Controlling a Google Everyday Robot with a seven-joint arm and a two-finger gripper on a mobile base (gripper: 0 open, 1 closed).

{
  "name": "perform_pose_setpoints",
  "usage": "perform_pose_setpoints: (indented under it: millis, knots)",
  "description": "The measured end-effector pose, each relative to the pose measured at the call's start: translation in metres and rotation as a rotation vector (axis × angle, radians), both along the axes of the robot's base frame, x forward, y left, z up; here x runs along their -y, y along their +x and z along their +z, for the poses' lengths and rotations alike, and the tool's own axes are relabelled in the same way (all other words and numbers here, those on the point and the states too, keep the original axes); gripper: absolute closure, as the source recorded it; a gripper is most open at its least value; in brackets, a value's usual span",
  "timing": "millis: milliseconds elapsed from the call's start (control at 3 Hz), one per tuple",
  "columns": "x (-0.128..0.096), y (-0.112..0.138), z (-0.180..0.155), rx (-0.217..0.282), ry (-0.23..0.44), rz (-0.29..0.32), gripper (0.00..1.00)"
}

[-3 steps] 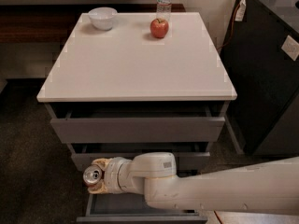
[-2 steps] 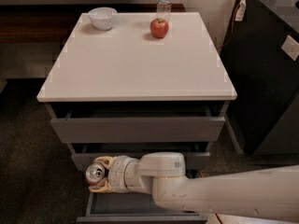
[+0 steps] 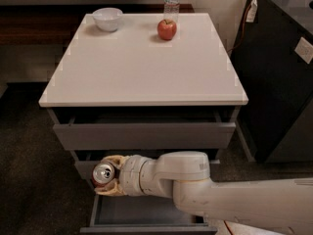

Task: Pick coke can from bottom drawer and place on counter

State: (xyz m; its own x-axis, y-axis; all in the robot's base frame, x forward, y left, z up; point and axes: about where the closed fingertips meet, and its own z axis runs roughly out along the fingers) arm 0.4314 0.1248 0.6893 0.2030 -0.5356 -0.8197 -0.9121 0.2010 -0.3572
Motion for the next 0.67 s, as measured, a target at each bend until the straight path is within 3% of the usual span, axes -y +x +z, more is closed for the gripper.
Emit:
perform_pose_setpoints:
  millis: [667]
  knots:
    - [0.016,0.009,0.073,0.033,-0.066,0.059,1.0]
